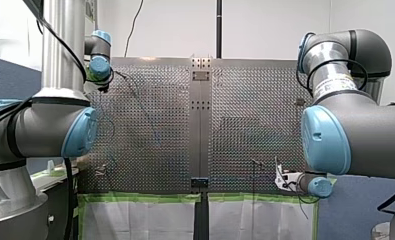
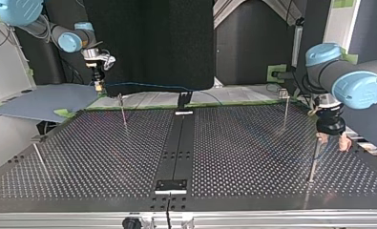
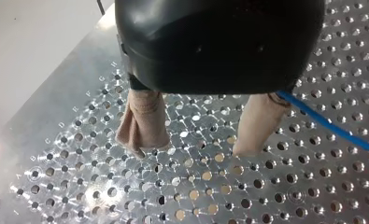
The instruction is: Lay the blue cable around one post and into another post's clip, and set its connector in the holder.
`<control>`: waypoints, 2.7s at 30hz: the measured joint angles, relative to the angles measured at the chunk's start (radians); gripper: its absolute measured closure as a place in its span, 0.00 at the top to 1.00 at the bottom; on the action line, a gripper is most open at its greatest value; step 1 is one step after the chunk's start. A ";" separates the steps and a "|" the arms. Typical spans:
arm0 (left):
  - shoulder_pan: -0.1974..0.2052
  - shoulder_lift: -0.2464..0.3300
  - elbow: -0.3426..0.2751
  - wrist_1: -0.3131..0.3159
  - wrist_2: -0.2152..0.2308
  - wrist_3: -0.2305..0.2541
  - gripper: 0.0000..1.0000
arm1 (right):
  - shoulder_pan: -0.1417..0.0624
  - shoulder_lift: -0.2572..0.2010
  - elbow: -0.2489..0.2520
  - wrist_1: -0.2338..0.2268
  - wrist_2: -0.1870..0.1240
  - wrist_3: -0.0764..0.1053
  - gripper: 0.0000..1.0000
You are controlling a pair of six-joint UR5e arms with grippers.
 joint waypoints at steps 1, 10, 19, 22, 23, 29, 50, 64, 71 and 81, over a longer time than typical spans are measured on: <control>0.001 0.001 0.000 0.000 0.005 -0.010 1.00 | 0.000 0.000 0.000 0.000 0.000 0.000 0.00; 0.008 0.014 0.000 -0.006 0.019 -0.083 1.00 | 0.000 0.000 0.000 0.000 0.001 0.000 0.00; 0.014 0.021 0.000 -0.017 0.017 -0.167 1.00 | 0.000 0.000 0.000 -0.001 0.001 0.000 0.00; 0.012 0.021 -0.001 -0.018 0.023 -0.196 1.00 | 0.000 0.000 0.000 -0.001 0.001 0.000 0.00; 0.011 0.021 -0.001 -0.018 0.026 -0.205 1.00 | 0.000 0.000 0.000 -0.001 0.001 0.000 0.00; 0.007 0.030 -0.001 -0.019 0.051 -0.240 1.00 | 0.000 0.000 0.000 -0.001 0.001 0.000 0.00; -0.001 0.063 -0.005 -0.054 0.033 -0.215 1.00 | 0.000 0.000 0.000 -0.001 0.001 0.002 0.00; -0.016 0.112 -0.032 -0.055 0.038 -0.214 1.00 | 0.000 0.000 0.000 -0.002 0.001 0.003 0.00; -0.024 0.144 -0.055 -0.055 0.040 -0.213 1.00 | 0.000 0.000 0.000 -0.002 0.001 0.003 0.00; -0.033 0.220 -0.084 -0.065 0.039 -0.202 1.00 | 0.000 0.000 0.000 -0.001 0.001 0.003 0.00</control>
